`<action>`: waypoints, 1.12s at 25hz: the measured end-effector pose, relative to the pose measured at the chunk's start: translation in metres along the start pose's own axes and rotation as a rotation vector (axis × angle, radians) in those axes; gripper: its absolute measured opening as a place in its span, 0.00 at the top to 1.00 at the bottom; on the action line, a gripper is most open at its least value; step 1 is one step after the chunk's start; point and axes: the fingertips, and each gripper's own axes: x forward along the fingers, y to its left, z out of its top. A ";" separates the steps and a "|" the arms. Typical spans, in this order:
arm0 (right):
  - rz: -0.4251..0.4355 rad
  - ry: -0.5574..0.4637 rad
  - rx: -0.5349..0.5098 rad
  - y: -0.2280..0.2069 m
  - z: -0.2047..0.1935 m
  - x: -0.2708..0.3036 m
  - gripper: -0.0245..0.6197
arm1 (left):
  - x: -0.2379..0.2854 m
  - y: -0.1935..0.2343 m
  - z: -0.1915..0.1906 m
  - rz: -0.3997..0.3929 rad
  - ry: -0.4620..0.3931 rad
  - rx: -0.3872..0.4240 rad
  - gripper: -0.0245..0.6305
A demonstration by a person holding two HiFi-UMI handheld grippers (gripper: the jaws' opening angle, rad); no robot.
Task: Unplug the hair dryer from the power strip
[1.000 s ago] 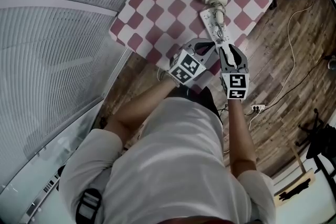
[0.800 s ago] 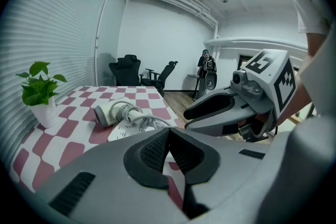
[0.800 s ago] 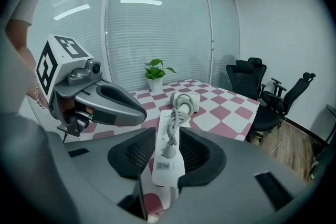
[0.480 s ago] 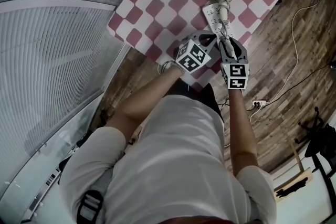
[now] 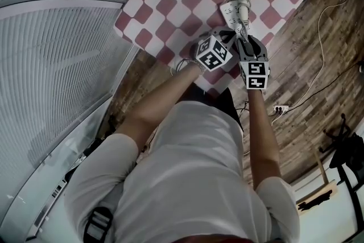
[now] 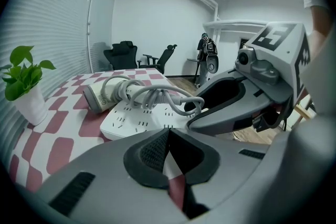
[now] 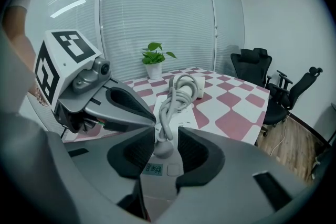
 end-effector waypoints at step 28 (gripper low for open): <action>0.053 0.046 0.063 0.005 0.000 0.006 0.82 | 0.010 -0.002 -0.003 0.035 0.206 0.172 0.92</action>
